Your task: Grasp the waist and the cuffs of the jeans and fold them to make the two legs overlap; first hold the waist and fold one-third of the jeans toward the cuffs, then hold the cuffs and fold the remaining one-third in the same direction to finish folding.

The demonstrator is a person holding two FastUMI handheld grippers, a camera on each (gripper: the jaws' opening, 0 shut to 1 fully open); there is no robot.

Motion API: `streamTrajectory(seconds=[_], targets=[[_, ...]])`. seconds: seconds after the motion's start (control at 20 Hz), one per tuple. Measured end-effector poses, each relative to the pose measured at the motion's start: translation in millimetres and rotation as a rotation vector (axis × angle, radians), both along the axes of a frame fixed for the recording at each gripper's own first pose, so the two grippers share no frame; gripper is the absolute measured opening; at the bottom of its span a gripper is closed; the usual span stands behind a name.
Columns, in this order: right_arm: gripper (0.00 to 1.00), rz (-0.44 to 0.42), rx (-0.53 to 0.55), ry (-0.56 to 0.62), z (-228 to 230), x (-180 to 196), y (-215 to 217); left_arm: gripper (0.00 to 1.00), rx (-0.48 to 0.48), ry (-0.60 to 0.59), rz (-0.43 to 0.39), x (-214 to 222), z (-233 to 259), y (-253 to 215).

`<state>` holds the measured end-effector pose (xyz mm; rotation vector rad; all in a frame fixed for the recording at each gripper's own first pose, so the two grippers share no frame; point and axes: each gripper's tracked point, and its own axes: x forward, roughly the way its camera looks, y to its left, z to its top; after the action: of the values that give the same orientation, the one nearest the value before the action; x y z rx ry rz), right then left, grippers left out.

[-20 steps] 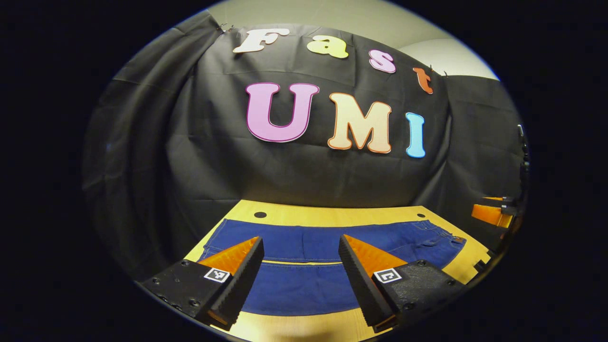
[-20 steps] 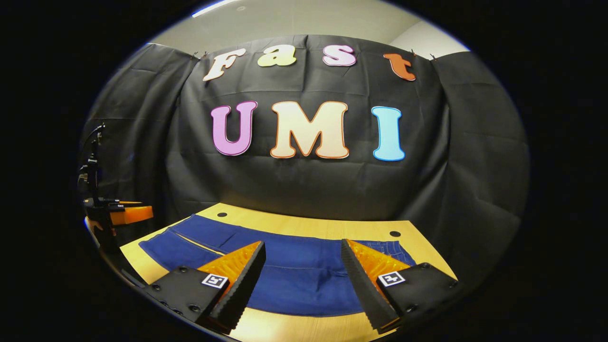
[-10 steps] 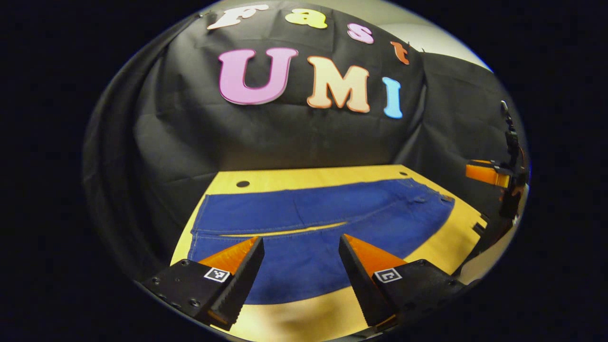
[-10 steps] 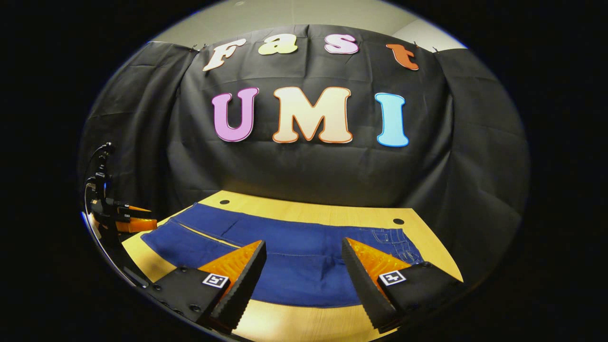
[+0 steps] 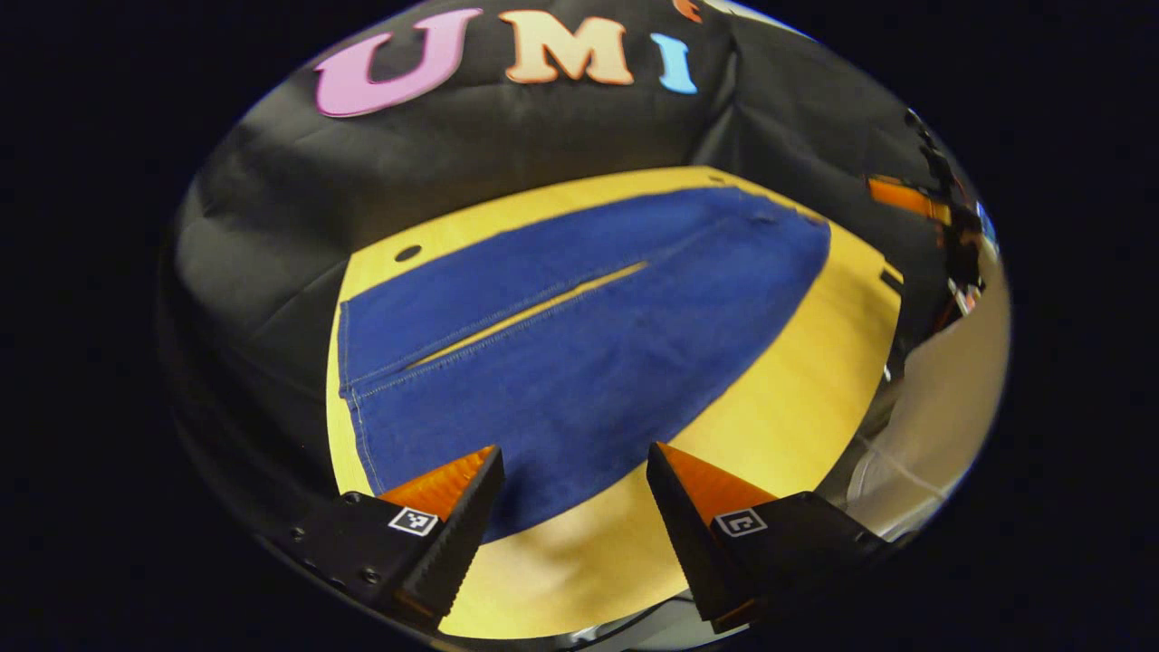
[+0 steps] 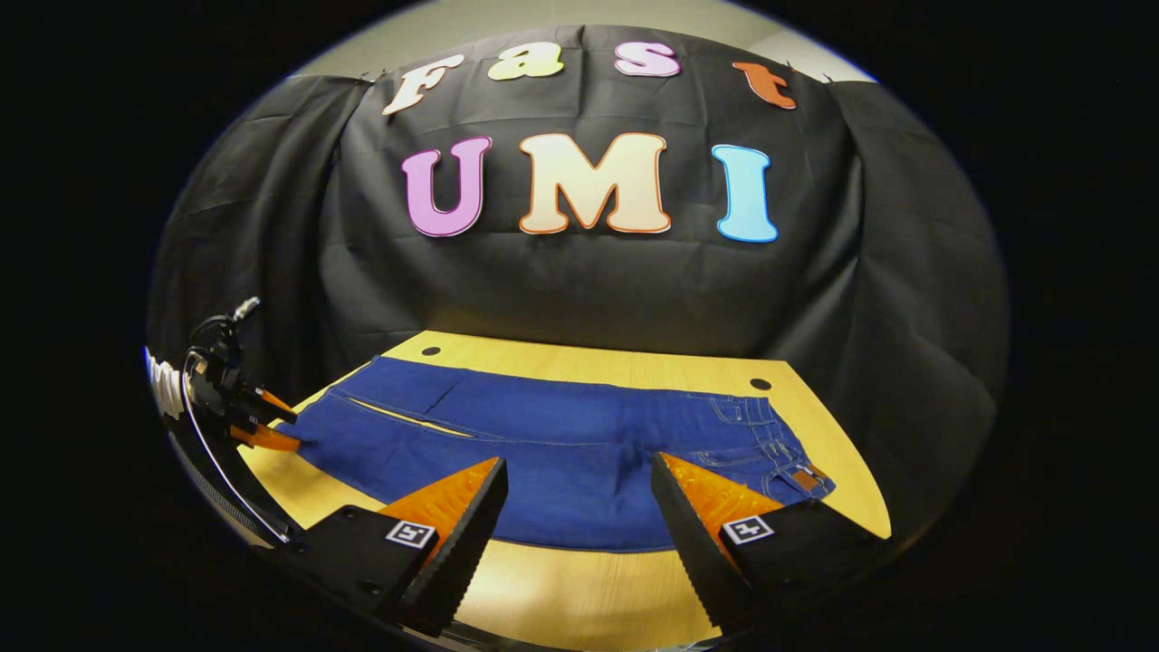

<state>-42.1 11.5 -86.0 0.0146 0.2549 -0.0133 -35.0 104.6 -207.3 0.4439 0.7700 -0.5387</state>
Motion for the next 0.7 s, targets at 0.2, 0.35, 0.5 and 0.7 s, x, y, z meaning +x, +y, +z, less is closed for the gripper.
streamTrajectory(seconds=[0.2, 0.35, 0.5, 0.7], targets=[[0.99, -0.016, -0.015, 0.023, -7, -3, -6, 0.93, 0.154, 0.08, -0.126, -2, -14, 21], [0.99, -0.02, -0.011, 0.041, -13, -3, -5, 0.93, 0.258, 0.123, -0.199, -4, -20, 31], [0.99, -0.016, -0.006, 0.05, -16, -2, -2, 0.92, 0.311, 0.182, -0.251, -6, -26, 43], [0.99, -0.013, -0.021, 0.067, -20, -1, -3, 0.9, 0.325, 0.243, -0.262, -8, -35, 51]])
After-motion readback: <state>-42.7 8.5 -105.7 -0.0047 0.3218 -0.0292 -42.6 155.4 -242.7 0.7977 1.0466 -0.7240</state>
